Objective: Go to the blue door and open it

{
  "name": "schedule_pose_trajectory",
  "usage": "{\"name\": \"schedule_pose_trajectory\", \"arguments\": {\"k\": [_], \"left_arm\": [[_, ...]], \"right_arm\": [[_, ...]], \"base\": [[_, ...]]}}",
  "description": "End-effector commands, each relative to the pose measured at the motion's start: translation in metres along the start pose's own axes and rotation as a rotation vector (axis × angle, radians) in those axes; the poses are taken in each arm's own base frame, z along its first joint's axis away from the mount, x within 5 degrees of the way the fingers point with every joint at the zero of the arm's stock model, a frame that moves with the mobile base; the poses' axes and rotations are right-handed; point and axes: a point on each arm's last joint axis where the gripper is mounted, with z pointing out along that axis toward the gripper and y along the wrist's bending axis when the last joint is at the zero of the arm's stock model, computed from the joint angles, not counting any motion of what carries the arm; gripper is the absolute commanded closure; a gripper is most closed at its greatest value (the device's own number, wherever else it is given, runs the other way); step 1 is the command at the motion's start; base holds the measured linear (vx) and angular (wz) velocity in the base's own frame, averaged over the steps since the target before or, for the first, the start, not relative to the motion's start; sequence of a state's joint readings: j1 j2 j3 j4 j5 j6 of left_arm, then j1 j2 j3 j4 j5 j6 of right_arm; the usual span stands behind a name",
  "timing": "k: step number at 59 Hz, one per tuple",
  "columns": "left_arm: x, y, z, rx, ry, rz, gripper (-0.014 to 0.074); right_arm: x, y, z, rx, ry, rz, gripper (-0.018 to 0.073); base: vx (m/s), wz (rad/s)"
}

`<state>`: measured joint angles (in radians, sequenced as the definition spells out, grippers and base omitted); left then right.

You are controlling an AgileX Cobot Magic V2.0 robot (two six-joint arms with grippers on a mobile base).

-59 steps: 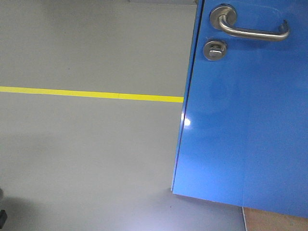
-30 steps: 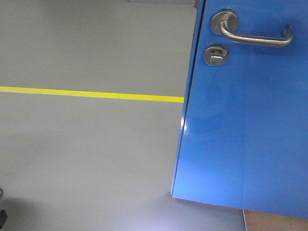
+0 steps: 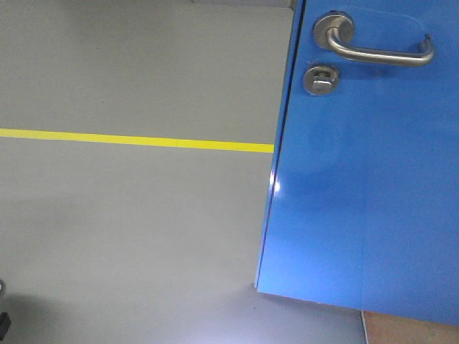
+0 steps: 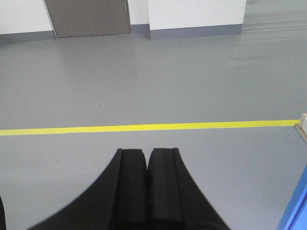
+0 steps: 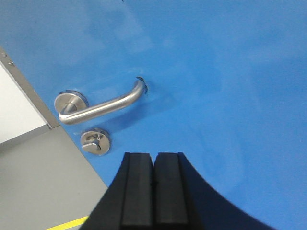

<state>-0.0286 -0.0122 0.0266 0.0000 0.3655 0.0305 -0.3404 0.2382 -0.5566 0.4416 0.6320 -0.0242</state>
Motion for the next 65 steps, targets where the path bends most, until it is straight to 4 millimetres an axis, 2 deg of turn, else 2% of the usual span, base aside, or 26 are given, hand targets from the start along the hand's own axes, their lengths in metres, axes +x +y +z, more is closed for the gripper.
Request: {"name": "schedule_pose_trajectory", "arguments": {"k": [1, 16, 30, 48, 53, 65], "left_arm": [[-0.006, 0.0, -0.001, -0.003, -0.088, -0.003, 0.0526], [-0.006, 0.0, -0.001, -0.003, -0.088, -0.003, 0.0526], [-0.006, 0.0, -0.001, -0.003, -0.088, -0.003, 0.0526], [-0.006, 0.0, -0.001, -0.003, -0.089, -0.003, 0.0526], [-0.006, 0.0, -0.001, -0.003, -0.089, -0.003, 0.0526], [-0.006, 0.0, -0.001, -0.003, -0.089, -0.003, 0.0526]], "right_arm": [[-0.004, 0.0, -0.006, 0.0, -0.097, -0.034, 0.0557], [0.022, -0.011, -0.009, -0.09, -0.199, -0.079, 0.0557], [0.056, -0.033, 0.009, -0.091, -0.329, -0.306, 0.0557], [0.121, -0.059, 0.035, -0.076, -0.152, -0.307, 0.0557], [0.127, -0.06, 0.036, -0.068, -0.088, -0.384, 0.0557], [0.127, -0.06, 0.036, -0.067, -0.088, -0.392, 0.0557]], "base": [[0.0, 0.0], [0.0, 0.0], [0.0, 0.0], [0.0, 0.0], [0.0, 0.0], [0.0, 0.0]]}}
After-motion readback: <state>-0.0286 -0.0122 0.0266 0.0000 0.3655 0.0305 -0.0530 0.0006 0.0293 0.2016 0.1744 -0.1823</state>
